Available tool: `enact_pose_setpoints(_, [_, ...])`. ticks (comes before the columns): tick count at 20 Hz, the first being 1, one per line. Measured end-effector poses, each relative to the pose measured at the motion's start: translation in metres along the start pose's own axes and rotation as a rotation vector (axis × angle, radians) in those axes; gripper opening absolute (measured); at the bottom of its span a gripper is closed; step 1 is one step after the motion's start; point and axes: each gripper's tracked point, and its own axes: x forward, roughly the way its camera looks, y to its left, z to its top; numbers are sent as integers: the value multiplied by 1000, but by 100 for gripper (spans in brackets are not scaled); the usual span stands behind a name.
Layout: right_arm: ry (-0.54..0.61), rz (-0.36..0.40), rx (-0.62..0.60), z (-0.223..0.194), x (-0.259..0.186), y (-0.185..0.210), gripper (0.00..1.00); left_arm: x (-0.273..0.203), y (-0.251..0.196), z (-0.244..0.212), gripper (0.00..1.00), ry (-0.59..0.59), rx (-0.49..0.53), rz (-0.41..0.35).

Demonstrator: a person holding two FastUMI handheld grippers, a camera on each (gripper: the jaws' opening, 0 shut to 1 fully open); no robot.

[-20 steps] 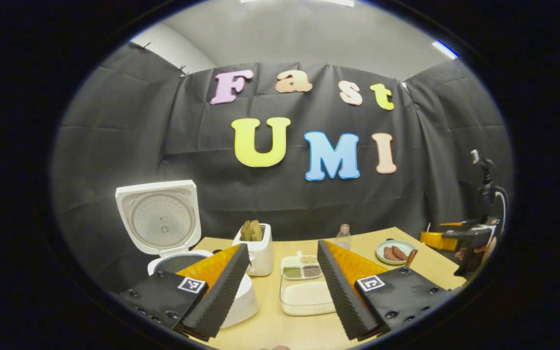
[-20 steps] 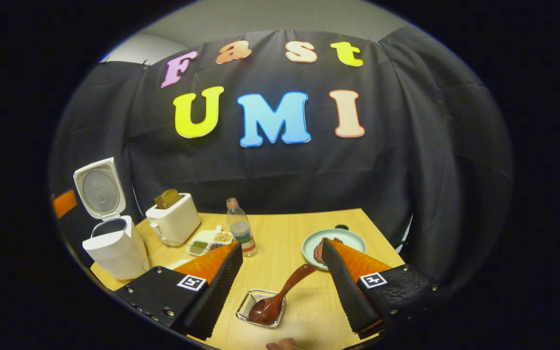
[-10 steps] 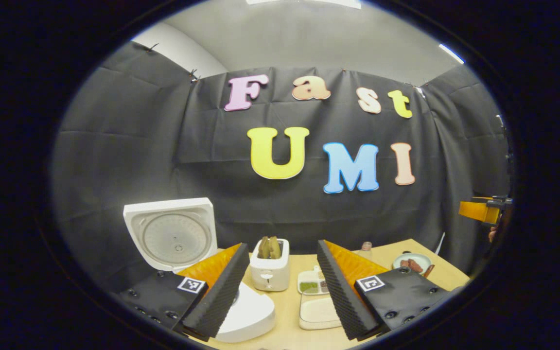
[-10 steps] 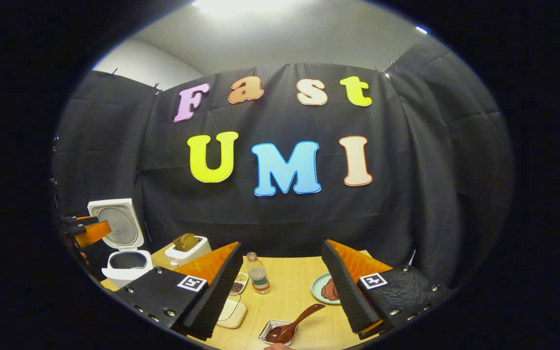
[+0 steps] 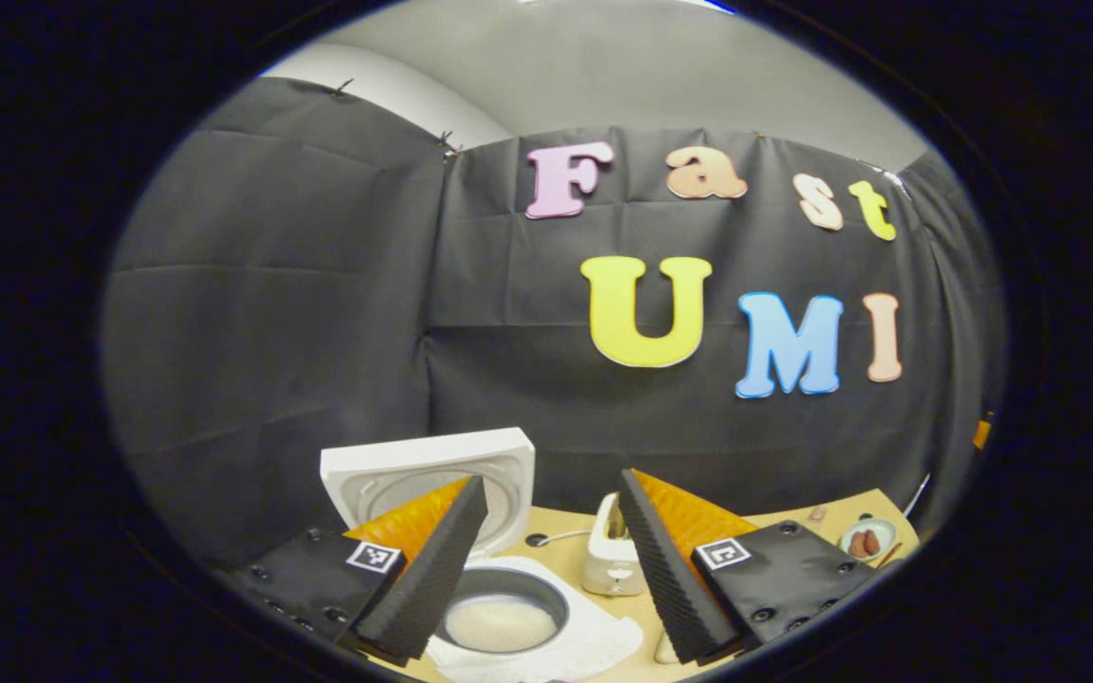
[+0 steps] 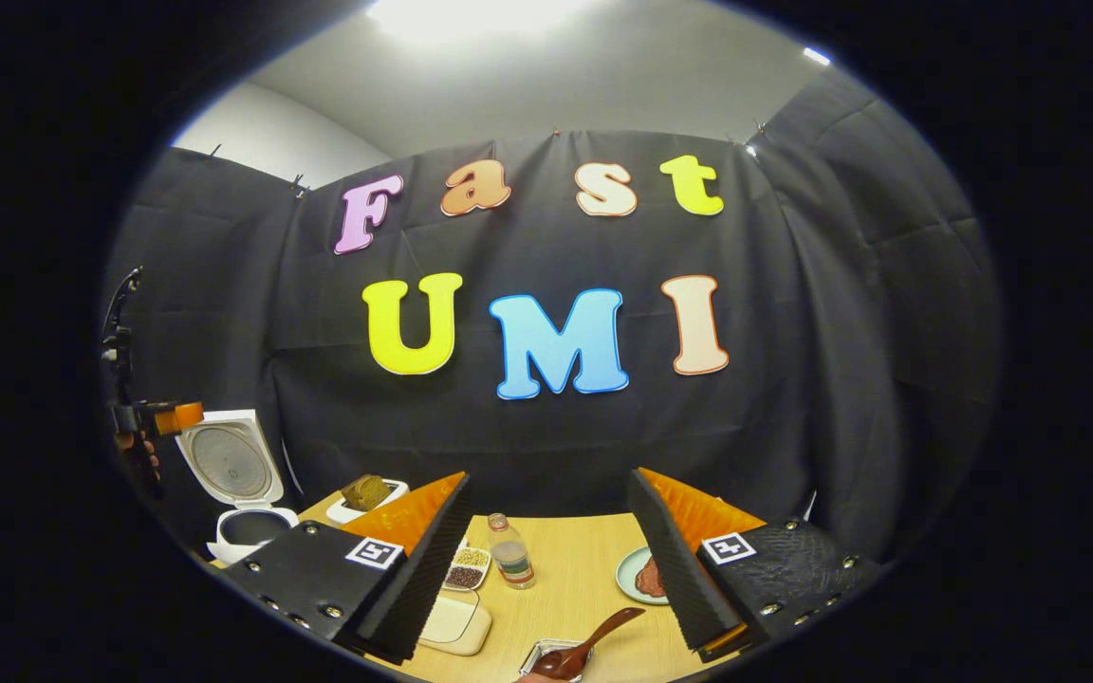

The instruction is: Close the left gripper, press the button to open the rice cooker; take a wooden spoon from the chopstick holder with the right hand, scoop a spoonful of rice and pour it into the rice cooker, then put the wooden spoon back into the chopstick holder.

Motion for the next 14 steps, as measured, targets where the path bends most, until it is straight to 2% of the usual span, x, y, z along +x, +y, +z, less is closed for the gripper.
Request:
enact_pose_setpoints(5, [23,-13,-48,-4,-4,-14,98,59,47,14,96,13,-78,119])
enact_pose_setpoints(9, [43,-39,-48,-8,-3,-27,99,108,86,19,96,25,-84,220])
enact_pose_setpoints(14, [69,-39,-51,-17,-3,-28,99,153,118,4,96,78,-120,271])
